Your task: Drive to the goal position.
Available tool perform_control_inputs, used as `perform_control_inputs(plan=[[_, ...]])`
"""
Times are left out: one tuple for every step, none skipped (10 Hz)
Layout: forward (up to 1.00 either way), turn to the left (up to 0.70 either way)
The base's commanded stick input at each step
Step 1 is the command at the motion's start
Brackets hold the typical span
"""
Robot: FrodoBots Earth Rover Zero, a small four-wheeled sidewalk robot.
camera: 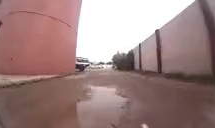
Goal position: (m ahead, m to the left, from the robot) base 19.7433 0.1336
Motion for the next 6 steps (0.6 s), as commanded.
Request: perform_control_inputs(plan=[[0.70,0.00],[0.70,0.00],[0.70,0.00],[0.70,0.00],[0.70,0.00],[0.70,0.00]])
